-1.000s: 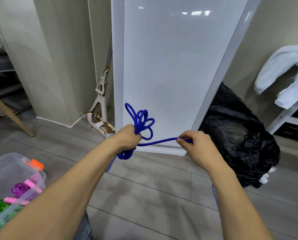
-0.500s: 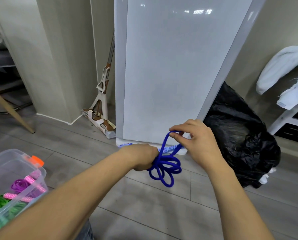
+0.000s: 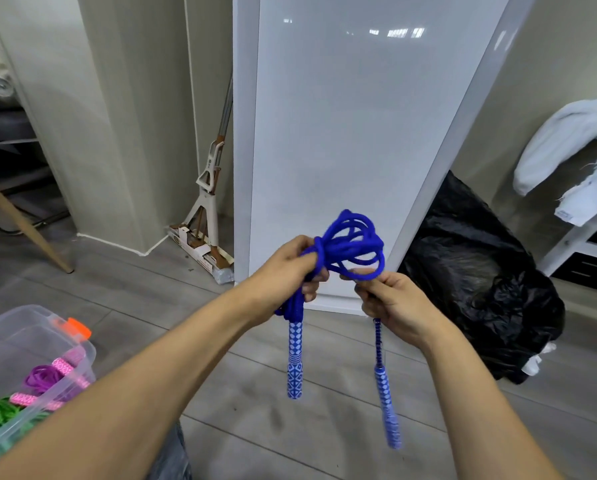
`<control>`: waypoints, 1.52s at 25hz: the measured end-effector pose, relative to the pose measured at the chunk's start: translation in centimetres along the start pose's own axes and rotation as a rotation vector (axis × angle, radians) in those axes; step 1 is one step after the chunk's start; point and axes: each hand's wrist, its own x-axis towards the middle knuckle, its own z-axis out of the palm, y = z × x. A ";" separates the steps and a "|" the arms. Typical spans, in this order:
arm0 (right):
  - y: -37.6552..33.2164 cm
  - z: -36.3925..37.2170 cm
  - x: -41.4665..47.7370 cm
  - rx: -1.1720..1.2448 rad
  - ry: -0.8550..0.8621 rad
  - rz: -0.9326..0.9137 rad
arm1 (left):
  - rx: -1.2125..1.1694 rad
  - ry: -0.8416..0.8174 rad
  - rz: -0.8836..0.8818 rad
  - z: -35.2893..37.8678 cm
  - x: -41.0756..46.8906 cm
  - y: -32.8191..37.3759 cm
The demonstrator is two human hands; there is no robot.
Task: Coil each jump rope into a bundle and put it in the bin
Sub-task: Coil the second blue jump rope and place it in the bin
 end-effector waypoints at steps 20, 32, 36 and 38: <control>-3.5 2.1 -2.9 -0.622 0.042 -0.203 | 1.124 -0.064 0.012 -3.9 2.2 -2.8; -1.7 2.1 -1.7 -0.181 0.041 0.056 | -0.346 -0.060 -0.119 -0.1 0.3 -0.5; -2.0 1.3 -2.7 -0.236 -0.135 0.196 | -0.320 0.190 -0.113 -1.8 1.5 -1.1; -2.7 1.1 -3.7 -0.226 -0.257 0.229 | -0.353 0.265 -0.125 -2.4 1.8 -1.2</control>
